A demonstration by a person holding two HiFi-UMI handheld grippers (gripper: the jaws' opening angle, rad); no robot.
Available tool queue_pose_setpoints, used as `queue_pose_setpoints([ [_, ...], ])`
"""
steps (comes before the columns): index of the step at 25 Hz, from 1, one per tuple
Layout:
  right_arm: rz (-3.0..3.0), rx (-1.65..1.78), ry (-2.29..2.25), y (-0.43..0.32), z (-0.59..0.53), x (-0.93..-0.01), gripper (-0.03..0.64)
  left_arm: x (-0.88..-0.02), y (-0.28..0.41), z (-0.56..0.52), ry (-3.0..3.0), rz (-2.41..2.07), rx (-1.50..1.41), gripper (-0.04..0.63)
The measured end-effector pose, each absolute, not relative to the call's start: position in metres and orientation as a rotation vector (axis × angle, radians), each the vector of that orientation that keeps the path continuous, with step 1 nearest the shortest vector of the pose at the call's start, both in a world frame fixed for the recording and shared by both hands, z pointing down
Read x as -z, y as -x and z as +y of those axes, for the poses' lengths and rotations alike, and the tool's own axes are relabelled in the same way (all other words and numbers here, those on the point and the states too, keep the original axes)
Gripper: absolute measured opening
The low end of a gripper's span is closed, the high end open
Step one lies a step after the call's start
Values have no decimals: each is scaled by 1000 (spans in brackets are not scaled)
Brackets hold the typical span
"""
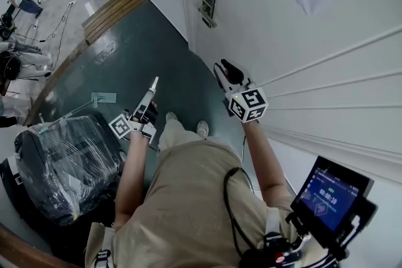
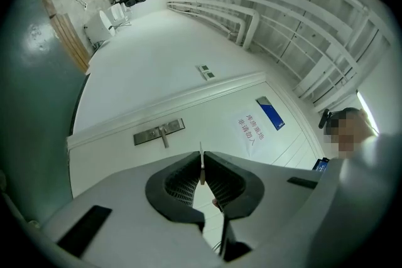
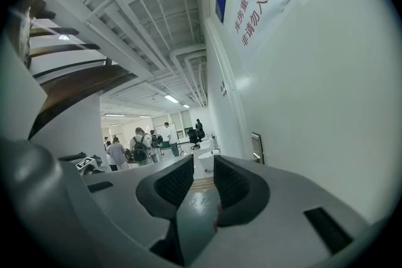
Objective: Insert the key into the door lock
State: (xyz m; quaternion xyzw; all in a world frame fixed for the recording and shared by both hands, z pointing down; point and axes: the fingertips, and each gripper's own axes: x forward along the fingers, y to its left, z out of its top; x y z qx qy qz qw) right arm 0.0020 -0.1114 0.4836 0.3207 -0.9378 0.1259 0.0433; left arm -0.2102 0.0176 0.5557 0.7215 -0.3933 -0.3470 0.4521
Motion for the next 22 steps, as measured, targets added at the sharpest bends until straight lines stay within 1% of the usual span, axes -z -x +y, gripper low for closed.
queue_pose_setpoints([
  [11, -2823, -404, -1055, 41, -144, -484, 104, -553, 255, -29, -1797, -940, 830, 35],
  [22, -2760, -379, -1101, 86, -177, -481, 104, -549, 300, -66, -1787, -886, 866, 35],
])
